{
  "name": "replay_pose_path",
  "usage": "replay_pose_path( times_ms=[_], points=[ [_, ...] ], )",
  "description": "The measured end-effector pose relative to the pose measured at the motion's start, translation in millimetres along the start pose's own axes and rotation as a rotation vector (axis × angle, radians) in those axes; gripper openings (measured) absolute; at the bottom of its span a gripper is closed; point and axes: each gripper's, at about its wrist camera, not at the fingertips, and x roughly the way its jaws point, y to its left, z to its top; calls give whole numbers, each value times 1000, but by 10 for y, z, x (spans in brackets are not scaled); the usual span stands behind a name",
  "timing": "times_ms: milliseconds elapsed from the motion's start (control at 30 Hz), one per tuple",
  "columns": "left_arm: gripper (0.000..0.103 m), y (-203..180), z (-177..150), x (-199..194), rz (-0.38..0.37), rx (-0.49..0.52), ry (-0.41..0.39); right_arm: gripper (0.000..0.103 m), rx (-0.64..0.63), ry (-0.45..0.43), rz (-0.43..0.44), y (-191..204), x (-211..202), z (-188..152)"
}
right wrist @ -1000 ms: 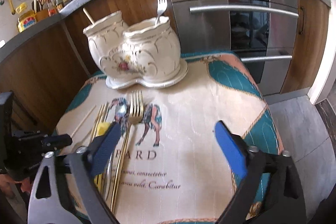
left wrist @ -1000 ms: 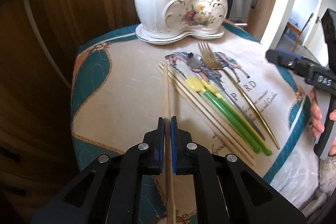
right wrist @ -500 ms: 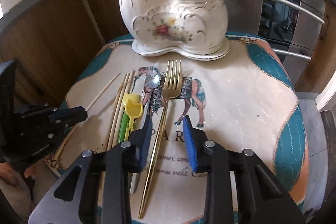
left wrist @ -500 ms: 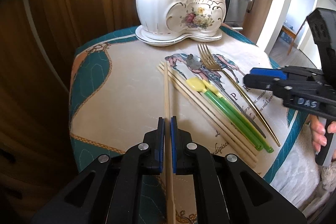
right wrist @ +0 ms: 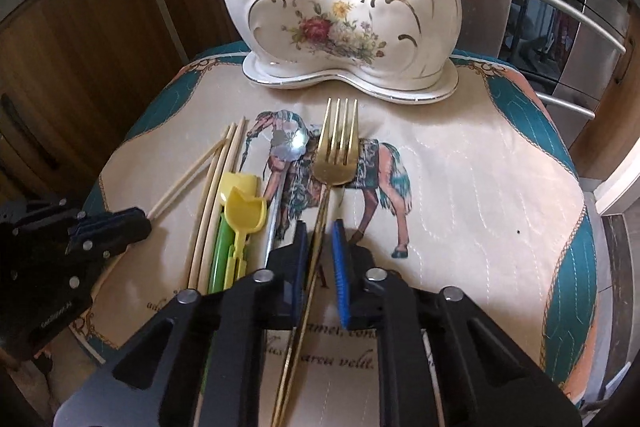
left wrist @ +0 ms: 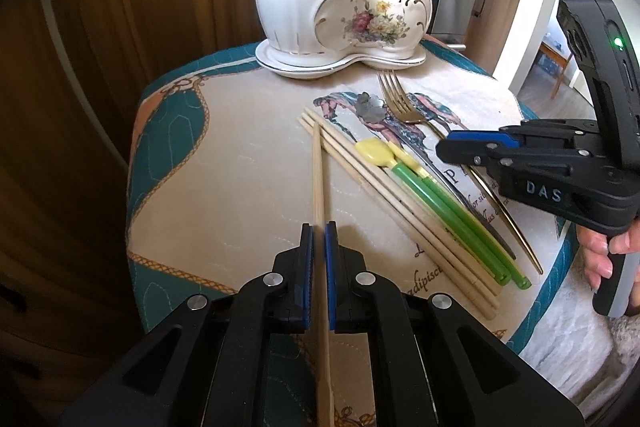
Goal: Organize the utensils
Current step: 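Lift the chopstick and gold fork and carry both over the ceramic holder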
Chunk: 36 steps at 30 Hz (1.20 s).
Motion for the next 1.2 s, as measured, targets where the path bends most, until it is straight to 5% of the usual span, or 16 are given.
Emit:
replay_pose_path(
  times_ms=[567, 667, 933, 1200],
  points=[
    [13, -38, 85, 45, 2, 33, 80, 6, 53, -190, 94, -246, -487, -112],
    [7, -45, 90, 62, 22, 44, 77, 6, 46, -244, 110, -258, -614, -121],
    [7, -17, 43, 22, 24, 39, 25, 6, 23, -387, 140, -272, -883, -114],
    [7, 62, 136, -352, -25, 3, -171, 6, -13, -524, 109, -298, -1089, -128]
  ],
)
